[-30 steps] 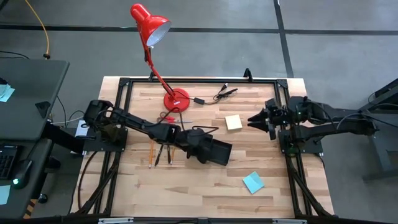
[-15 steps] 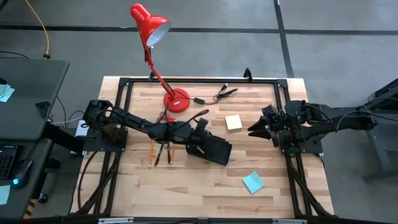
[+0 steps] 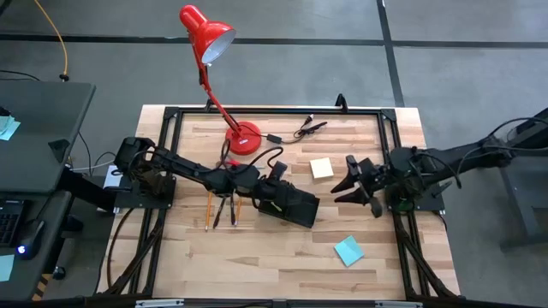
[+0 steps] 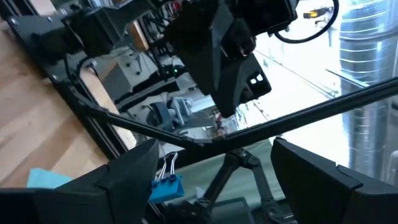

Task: Pick and place office supplies into organizer
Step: Put the blue binder clip into the black desk organizer

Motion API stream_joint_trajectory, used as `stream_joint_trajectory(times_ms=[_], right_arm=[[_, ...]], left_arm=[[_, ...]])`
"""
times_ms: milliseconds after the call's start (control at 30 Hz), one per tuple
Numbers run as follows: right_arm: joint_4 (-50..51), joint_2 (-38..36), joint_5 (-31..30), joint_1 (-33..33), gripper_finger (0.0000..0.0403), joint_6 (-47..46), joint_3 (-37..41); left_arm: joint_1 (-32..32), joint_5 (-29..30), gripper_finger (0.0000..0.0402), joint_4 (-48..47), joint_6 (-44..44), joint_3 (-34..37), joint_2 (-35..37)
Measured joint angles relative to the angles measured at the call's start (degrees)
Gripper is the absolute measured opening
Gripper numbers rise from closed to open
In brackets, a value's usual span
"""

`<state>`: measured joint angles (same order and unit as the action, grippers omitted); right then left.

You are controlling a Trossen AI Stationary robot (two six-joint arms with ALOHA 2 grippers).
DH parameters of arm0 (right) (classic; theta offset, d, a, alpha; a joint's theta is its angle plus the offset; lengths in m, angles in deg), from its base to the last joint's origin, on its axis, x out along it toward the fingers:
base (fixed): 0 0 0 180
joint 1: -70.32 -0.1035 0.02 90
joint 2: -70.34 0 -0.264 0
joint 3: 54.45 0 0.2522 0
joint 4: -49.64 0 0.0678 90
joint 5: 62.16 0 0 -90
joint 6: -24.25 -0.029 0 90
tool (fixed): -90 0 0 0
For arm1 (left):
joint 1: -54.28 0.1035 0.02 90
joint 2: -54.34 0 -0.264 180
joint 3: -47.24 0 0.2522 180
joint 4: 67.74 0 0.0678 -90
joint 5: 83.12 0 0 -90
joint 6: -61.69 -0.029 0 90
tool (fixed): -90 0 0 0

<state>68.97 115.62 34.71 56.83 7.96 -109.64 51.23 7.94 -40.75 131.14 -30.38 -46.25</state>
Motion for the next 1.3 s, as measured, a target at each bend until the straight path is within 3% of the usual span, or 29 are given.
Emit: stream_joint_trajectory(times_ms=[333,1300], right_arm=[[-7.6,7.7,-0.9,-0.1,0.0126,4.2,0.0],[-12.9,9.8,-2.3,1.7,0.0127,9.8,0.0]], left_arm=[[0.0,0.0,0.0299,2.6,0.1,0.0,0.0],[0.0,0.2,0.0299,2.8,1.8,0.0,0.0]])
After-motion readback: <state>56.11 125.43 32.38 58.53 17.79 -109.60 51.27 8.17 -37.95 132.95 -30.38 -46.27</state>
